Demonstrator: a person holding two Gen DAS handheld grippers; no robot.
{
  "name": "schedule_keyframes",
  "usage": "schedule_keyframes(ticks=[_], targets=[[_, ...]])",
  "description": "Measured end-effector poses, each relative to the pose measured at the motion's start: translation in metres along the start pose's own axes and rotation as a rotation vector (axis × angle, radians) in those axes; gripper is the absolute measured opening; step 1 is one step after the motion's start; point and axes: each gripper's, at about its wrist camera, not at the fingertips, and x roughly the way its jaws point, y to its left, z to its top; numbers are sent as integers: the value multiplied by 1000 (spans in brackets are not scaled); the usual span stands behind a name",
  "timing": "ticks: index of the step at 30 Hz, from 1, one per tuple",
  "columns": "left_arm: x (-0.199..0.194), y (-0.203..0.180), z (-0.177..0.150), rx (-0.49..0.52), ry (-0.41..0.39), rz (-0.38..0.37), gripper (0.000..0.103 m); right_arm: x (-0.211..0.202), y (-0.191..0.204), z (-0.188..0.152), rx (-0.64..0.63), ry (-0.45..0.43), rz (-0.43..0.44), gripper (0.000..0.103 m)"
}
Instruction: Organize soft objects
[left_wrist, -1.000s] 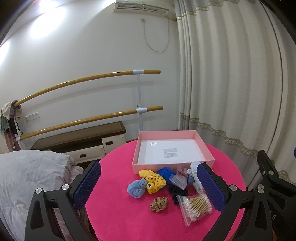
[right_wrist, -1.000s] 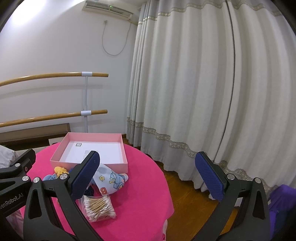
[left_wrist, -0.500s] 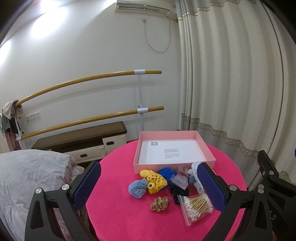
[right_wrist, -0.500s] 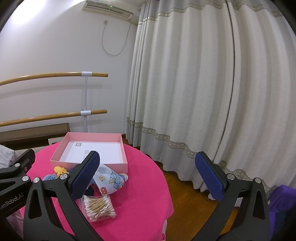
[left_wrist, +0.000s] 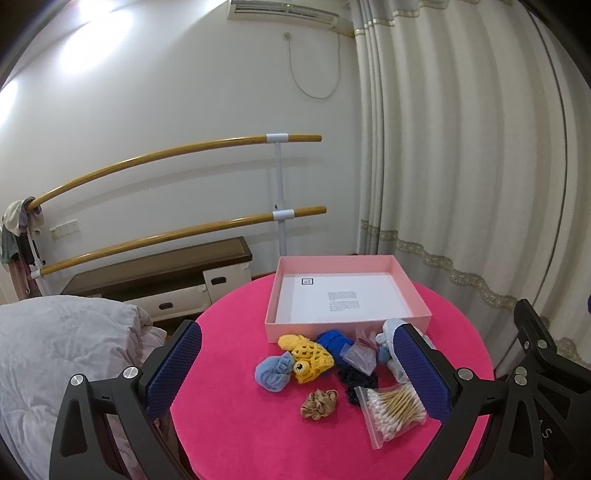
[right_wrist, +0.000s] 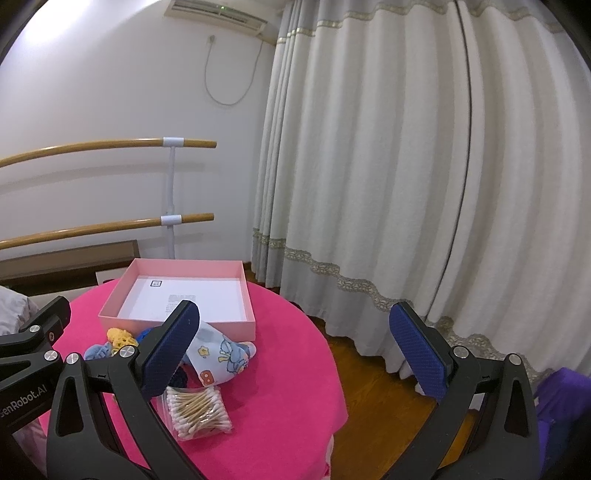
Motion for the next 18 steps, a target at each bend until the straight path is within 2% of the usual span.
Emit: schedule_keyframes(ticks=[18], targets=[[0, 6, 2, -6, 10, -8, 103, 1, 0, 2, -1, 2, -1, 103]])
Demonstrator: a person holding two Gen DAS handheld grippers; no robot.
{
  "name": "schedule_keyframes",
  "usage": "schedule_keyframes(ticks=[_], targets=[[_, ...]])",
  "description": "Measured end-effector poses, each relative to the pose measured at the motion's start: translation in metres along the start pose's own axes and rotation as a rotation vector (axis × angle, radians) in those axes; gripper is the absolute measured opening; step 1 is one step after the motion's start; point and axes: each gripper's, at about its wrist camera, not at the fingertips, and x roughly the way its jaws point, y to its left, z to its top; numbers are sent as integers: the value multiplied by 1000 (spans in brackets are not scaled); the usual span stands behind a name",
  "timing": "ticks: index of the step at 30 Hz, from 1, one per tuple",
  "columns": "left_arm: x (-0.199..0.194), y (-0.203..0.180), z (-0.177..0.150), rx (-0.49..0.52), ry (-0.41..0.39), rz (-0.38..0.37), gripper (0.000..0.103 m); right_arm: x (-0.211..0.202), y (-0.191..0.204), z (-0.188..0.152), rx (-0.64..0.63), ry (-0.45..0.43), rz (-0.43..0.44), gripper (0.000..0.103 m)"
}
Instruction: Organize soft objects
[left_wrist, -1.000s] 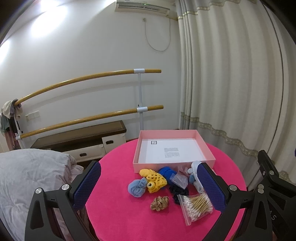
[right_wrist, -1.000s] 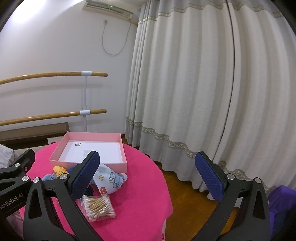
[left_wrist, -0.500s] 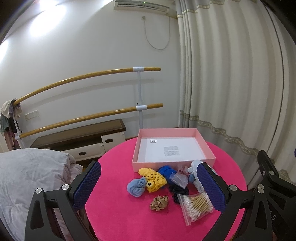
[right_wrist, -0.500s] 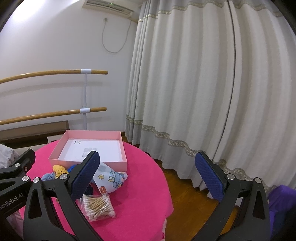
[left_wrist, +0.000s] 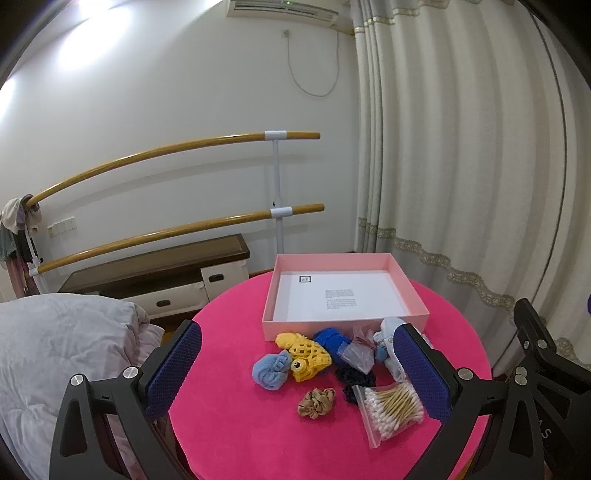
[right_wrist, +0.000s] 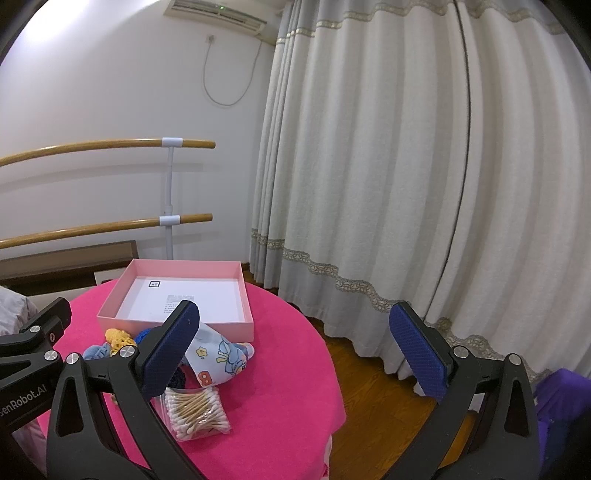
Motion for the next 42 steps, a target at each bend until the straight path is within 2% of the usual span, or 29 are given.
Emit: schedule_keyframes(ticks=[27, 34, 42], targets=[[0, -1, 1, -4, 7, 2, 103, -3, -1, 1, 0, 5, 7, 103], [9, -2, 0, 1, 42, -1, 103, 2, 3, -3, -7, 28, 9, 103], [27, -2, 0, 7, 123, 1, 103, 20, 13, -11, -35, 98, 20, 103]])
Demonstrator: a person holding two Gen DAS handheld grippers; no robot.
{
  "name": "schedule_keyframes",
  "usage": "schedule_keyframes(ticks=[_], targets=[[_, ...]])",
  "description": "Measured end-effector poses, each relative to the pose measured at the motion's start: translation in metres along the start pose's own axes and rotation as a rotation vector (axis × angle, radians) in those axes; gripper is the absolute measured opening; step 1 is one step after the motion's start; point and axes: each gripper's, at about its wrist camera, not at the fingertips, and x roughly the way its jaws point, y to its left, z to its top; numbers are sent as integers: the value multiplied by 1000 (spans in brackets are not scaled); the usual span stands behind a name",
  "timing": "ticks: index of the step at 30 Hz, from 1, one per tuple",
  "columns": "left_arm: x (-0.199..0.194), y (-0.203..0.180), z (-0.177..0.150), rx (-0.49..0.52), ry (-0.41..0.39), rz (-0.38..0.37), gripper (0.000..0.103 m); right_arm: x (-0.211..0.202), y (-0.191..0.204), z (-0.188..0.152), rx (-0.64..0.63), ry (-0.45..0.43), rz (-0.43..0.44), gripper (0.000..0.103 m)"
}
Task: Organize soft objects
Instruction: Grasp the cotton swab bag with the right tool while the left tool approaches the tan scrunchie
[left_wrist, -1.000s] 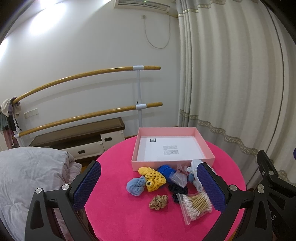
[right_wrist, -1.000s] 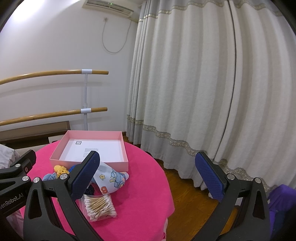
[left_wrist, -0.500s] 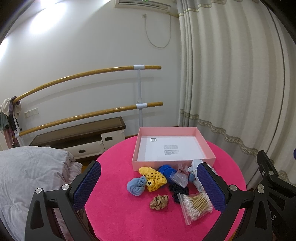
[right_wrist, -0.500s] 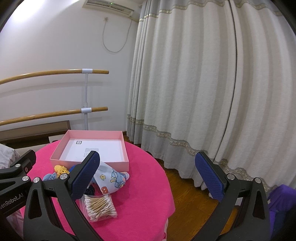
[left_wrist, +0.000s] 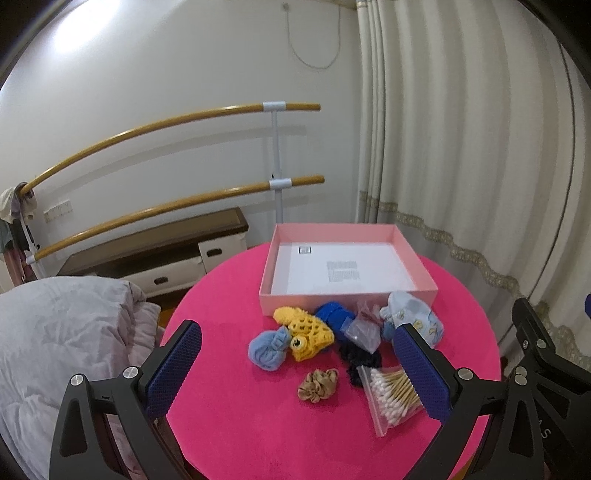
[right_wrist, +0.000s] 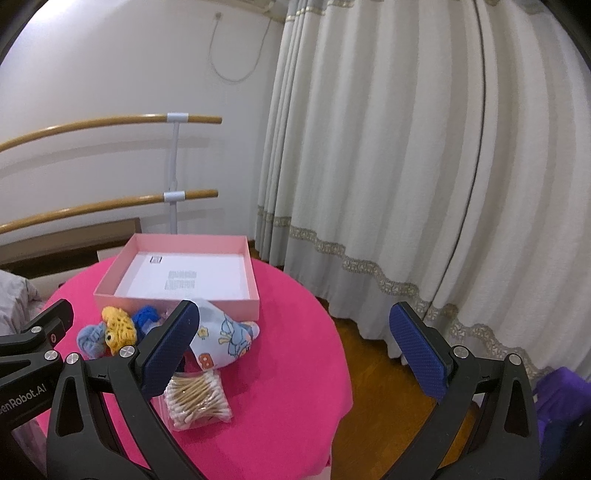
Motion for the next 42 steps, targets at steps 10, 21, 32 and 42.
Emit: schedule_keyframes(ticks=[10, 21, 32, 42], targets=[[47, 0, -2, 1, 157, 11, 103, 41, 13, -21, -53, 133, 27, 103], [114, 8, -12, -6, 348, 7, 103, 79, 26, -49, -119, 311, 74, 103], [149, 21, -18, -33, 408, 12, 103, 92, 38, -57, -146, 382, 111, 103], [153, 37, -26, -39, 418, 48, 103, 102, 64, -61, -164, 438, 189, 103]])
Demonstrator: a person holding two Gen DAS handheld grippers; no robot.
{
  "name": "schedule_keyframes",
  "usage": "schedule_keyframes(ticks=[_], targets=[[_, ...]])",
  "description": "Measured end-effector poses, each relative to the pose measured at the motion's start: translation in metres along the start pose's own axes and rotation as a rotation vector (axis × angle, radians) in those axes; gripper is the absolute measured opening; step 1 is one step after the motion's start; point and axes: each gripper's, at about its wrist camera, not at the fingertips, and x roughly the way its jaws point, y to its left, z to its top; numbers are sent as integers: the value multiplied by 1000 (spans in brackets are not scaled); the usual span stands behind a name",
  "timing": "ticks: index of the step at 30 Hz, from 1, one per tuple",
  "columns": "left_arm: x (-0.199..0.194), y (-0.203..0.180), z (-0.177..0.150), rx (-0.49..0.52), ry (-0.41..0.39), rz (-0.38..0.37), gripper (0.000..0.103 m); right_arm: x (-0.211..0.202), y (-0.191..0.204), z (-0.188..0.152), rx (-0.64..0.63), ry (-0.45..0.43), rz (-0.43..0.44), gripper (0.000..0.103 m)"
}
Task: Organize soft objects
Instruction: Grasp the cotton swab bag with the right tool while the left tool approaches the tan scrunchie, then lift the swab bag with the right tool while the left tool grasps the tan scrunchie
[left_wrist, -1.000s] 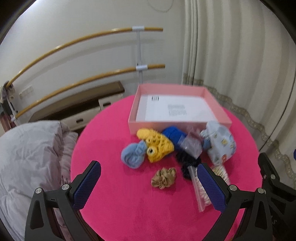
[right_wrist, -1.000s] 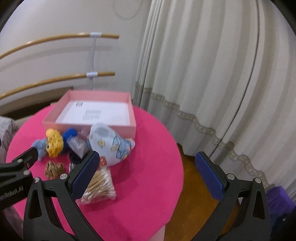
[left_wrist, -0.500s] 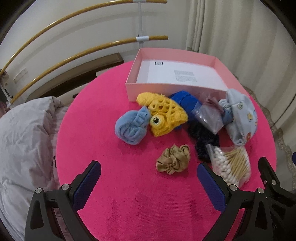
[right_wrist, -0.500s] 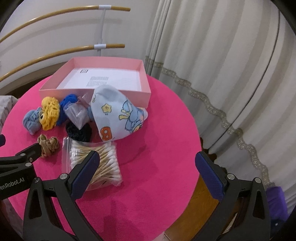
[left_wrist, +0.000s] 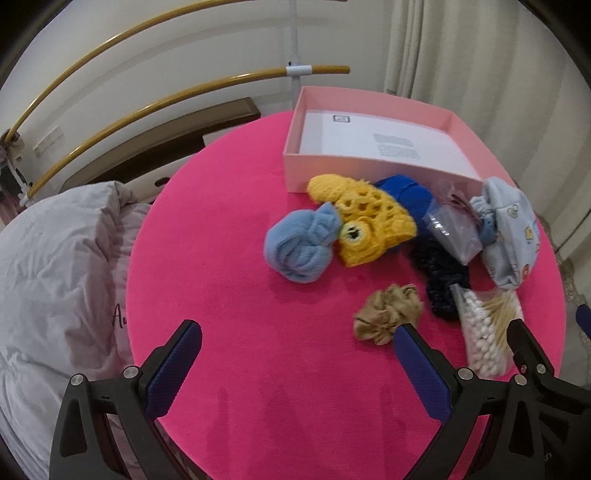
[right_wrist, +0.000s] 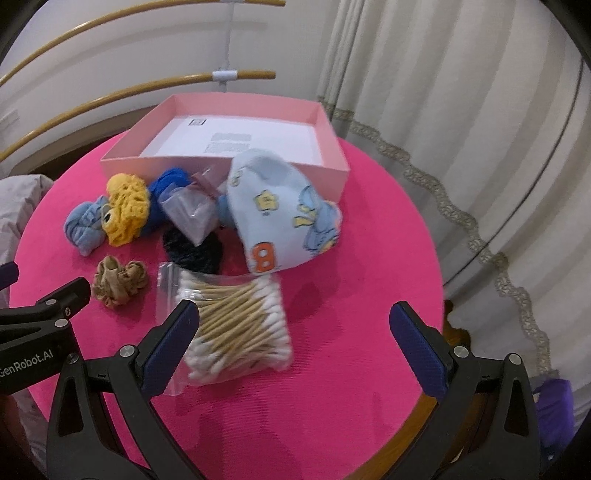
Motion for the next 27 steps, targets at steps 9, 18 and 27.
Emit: schedule_keyframes(ticks=[9, 18, 27], targets=[[15, 18, -3, -27, 40, 0, 103, 17, 20, -4, -34, 64, 14, 103], [29, 21, -2, -17, 83, -40, 103, 48, 19, -10, -2, 144, 95, 94], [27, 2, 5, 16, 73, -97, 103, 36, 5, -13, 18, 116, 170, 69]])
